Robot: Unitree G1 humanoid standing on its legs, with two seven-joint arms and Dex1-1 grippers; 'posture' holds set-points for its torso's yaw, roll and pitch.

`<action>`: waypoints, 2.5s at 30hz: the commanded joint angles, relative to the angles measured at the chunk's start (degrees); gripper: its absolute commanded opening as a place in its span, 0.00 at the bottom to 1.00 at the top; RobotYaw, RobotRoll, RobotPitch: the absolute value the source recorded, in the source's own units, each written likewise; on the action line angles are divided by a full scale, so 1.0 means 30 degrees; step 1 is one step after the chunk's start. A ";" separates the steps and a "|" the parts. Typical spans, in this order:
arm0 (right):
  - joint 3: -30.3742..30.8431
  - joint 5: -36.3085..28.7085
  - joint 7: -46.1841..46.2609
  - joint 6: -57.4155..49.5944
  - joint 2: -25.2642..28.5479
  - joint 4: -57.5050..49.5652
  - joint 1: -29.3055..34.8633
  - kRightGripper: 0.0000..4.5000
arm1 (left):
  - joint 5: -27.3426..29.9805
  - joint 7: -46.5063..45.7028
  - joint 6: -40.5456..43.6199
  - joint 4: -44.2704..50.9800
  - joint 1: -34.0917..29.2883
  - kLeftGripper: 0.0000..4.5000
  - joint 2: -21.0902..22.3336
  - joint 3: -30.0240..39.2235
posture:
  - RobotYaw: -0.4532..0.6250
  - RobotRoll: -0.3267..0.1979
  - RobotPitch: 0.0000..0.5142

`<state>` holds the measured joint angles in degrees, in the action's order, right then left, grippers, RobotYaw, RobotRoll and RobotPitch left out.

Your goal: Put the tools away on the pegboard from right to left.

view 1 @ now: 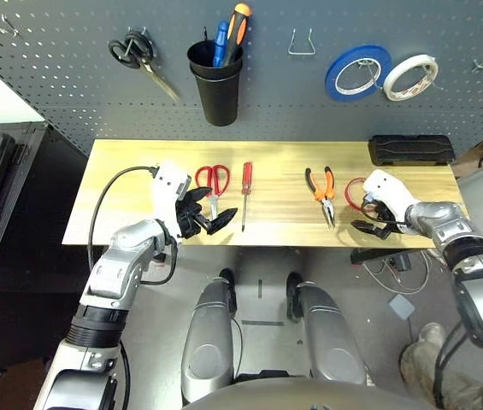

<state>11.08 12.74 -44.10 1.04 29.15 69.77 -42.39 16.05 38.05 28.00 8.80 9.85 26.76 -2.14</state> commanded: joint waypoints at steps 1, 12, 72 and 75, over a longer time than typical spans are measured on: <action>0.0575 0.0815 0.0348 -0.1037 -0.0355 0.1172 0.0109 0.98 | 0.0185 -0.0257 0.0639 0.0827 -0.0783 1.00 0.0168 0.0174 | 0.64 0.62 0.68; 0.1116 0.1906 0.3460 0.1263 0.0384 0.0662 0.0692 0.22 | 0.0058 -0.0558 0.0703 0.1025 -0.0690 1.00 -0.0055 0.0220 | 0.63 0.62 0.66; -0.4447 0.0407 1.2020 0.6968 0.5059 0.1762 -0.3128 0.01 | 0.4530 -0.0207 0.0570 0.7104 0.4889 1.00 -0.1400 -0.1352 | 0.56 0.62 0.57; -0.4892 0.0108 1.3054 0.6242 0.4860 0.1954 -0.3832 0.14 | 0.4471 -0.0365 0.0620 0.7182 0.4760 1.00 -0.1328 -0.1408 | 0.57 0.62 0.58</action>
<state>-2.91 13.63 -6.36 21.18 43.49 74.54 -53.64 29.77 37.24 29.39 28.75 25.19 22.65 -5.61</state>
